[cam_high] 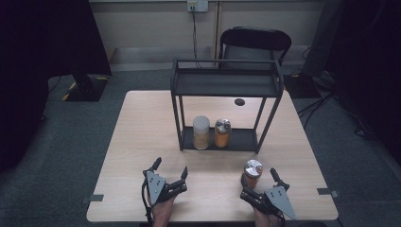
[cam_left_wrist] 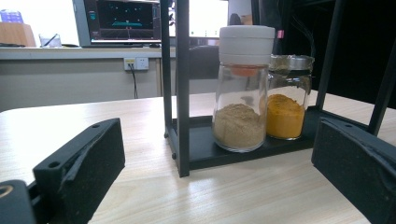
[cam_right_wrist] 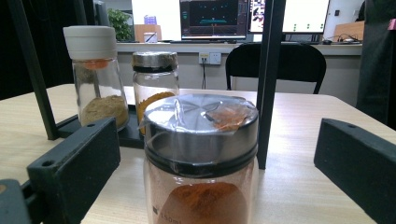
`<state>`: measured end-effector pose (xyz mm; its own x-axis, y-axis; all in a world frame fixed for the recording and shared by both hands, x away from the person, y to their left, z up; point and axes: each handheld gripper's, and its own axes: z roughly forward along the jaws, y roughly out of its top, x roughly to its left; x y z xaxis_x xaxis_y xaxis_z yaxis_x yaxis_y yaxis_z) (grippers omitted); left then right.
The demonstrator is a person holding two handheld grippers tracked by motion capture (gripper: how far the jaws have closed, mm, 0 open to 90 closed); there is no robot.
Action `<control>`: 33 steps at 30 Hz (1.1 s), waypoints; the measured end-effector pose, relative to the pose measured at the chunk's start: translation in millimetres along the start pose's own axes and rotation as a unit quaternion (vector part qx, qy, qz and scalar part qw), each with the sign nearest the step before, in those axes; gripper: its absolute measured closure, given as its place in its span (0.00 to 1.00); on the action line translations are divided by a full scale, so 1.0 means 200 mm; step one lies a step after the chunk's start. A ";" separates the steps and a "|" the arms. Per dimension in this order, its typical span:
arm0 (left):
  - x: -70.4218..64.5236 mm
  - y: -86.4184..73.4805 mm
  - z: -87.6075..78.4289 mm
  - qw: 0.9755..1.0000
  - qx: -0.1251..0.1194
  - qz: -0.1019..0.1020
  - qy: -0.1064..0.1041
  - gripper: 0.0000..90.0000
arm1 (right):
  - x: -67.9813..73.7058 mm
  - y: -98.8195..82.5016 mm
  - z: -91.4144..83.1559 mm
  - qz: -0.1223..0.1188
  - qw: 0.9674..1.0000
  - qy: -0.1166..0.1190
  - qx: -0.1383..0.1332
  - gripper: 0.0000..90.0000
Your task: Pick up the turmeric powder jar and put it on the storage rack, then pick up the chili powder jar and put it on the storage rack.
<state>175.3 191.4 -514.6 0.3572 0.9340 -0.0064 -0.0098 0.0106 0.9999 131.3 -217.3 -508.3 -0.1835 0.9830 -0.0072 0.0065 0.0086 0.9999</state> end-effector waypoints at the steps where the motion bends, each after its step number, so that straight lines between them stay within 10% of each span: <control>1: 0.00 0.00 0.00 1.000 0.000 0.000 0.000 0.02 | 0.00 0.00 0.00 -0.001 1.000 0.001 0.001 0.00; 33: 0.00 0.00 0.00 1.000 -0.001 0.000 0.000 0.02 | 0.01 -0.02 0.00 0.000 1.000 -0.003 -0.007 0.00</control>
<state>175.1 191.3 -514.8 0.3565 0.9343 -0.0066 -0.0110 0.0112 0.9999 130.5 -215.8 -511.8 -0.1769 0.9842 -0.0075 -0.0065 0.0065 1.0000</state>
